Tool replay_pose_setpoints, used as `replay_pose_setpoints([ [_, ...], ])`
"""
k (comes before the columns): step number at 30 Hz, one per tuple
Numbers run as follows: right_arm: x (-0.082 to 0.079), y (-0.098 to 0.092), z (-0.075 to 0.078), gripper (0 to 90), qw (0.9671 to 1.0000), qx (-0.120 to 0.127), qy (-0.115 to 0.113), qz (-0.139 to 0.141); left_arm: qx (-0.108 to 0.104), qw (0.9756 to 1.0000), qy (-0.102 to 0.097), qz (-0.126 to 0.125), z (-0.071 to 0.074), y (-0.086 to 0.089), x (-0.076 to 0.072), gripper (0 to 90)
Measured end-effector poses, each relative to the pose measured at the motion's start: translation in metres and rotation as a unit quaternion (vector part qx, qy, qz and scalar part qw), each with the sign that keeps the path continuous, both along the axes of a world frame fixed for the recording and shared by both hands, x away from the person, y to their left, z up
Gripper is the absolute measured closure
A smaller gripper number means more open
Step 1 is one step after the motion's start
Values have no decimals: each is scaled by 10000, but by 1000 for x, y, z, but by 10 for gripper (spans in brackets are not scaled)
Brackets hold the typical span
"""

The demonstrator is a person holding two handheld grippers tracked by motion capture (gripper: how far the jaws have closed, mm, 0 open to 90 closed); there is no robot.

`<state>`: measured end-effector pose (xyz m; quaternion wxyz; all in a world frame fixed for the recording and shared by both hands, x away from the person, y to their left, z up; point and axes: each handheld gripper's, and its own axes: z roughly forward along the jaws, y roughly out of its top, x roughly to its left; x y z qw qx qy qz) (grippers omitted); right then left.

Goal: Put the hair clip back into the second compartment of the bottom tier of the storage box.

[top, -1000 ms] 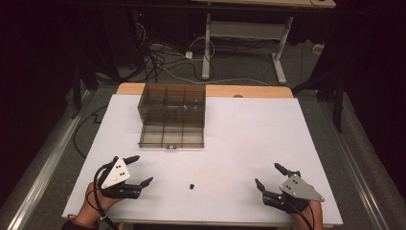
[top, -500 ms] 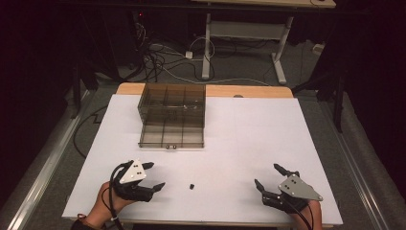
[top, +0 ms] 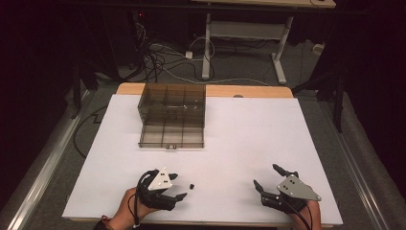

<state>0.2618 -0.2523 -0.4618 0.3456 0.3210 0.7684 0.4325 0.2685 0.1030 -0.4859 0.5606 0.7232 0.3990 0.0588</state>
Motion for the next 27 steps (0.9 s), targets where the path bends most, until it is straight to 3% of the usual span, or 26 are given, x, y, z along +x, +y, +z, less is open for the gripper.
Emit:
replay_pose_setpoints([
  [8, 0, -1, 0, 203, 9999, 13, -45, -118, 150, 9993, 115, -328, -6, -16, -2, 433],
  [16, 0, 0, 0, 203, 9999, 6, -40, -104, 227, 9992, 208, -238, -11, -28, 4, 507],
  [21, -1, 0, 0, 204, 9999, 72, -22, -77, 154, 9994, 240, -183, -11, -34, 7, 602],
  [27, -1, 1, 0, 204, 10000, 38, -36, -60, 124, 9995, 267, -146, -12, -36, 10, 633],
])
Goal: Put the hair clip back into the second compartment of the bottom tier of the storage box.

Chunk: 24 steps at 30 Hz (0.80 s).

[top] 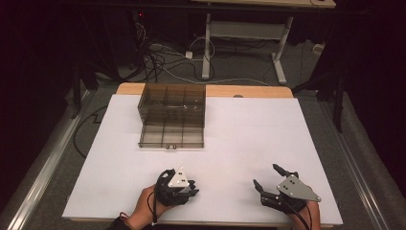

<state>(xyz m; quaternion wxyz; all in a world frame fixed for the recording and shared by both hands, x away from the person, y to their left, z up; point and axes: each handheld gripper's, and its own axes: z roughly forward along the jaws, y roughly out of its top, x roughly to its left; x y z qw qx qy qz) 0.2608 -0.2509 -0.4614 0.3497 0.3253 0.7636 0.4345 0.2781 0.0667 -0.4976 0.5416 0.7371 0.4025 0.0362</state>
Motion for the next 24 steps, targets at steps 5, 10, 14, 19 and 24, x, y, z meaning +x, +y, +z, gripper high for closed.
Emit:
replay_pose_setpoints([
  [5, 0, 1, 0, 204, 10000, -14, 5, 3, 9, 10000, 34, -22, 0, -1, 3, 674],
  [10, 0, 1, -1, 204, 10000, -37, 2, 30, 29, 10000, 43, -63, 1, -2, 7, 751],
  [14, 0, 1, -1, 204, 10000, -39, 4, 39, 75, 9999, 0, -121, 1, -3, 7, 770],
  [19, 0, 1, -1, 204, 10000, -47, 5, 51, 118, 9996, -123, -210, 1, -3, 6, 774],
  [24, 0, 1, -1, 204, 10000, -63, -4, 63, 137, 9995, -182, -237, 2, 0, 5, 775],
])
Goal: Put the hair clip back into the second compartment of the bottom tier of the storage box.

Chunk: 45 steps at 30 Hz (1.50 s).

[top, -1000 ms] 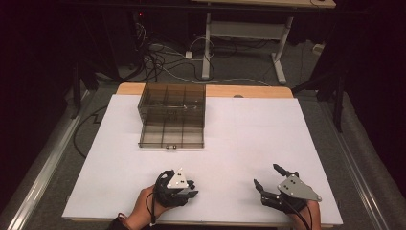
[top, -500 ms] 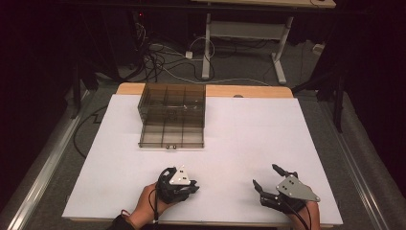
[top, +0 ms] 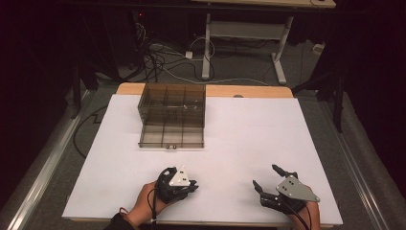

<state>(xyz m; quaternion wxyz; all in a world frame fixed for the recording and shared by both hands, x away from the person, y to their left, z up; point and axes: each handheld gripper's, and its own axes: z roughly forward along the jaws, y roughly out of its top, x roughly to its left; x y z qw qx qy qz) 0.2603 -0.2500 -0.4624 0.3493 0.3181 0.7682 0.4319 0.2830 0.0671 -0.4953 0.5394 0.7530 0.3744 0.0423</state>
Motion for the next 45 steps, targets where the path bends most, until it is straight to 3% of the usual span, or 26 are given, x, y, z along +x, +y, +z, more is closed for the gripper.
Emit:
replay_pose_setpoints([
  [15, 0, 0, 0, 204, 10000, -22, -9, -16, -33, 9997, -222, -133, 7, 9, -3, 776],
  [36, 0, 0, 1, 204, 10000, -42, -12, -3, -250, 9985, -486, 23, 22, 24, 4, 775],
  [45, 0, 0, 1, 204, 10000, -39, -25, -4, -358, 9981, -503, 78, 28, 31, 9, 775],
])
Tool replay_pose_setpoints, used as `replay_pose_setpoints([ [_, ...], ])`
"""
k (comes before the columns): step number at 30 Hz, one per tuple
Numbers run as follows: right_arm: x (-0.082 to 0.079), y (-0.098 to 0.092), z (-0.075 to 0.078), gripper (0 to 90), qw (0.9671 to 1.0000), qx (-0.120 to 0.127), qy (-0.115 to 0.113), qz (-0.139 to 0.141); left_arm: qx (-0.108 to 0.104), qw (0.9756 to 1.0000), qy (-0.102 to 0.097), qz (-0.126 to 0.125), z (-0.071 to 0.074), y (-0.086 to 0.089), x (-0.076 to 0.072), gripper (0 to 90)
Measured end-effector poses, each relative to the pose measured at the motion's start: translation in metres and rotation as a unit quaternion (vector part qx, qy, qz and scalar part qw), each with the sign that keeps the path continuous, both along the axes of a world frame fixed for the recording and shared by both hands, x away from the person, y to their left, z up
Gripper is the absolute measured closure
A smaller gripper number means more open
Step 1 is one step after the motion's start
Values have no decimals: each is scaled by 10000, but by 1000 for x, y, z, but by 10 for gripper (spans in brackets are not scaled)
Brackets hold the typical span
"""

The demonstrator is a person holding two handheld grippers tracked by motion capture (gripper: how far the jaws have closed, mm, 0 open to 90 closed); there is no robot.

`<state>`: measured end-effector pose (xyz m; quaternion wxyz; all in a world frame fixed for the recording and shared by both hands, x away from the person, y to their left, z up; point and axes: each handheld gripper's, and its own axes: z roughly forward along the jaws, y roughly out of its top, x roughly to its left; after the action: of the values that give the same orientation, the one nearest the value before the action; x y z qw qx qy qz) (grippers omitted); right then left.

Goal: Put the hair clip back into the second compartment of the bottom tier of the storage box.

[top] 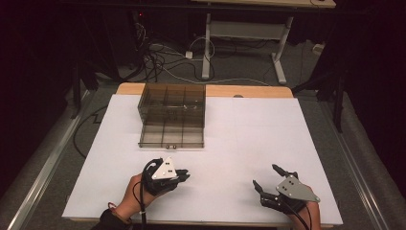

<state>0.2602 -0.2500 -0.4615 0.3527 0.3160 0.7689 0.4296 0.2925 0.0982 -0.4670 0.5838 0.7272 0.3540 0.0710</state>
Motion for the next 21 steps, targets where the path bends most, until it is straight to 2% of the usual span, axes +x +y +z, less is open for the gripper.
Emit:
replay_pose_setpoints([
  [21, 0, 1, 0, 200, 10000, 17, -20, -3, -261, 9993, -177, 212, 21, 19, 12, 776],
])
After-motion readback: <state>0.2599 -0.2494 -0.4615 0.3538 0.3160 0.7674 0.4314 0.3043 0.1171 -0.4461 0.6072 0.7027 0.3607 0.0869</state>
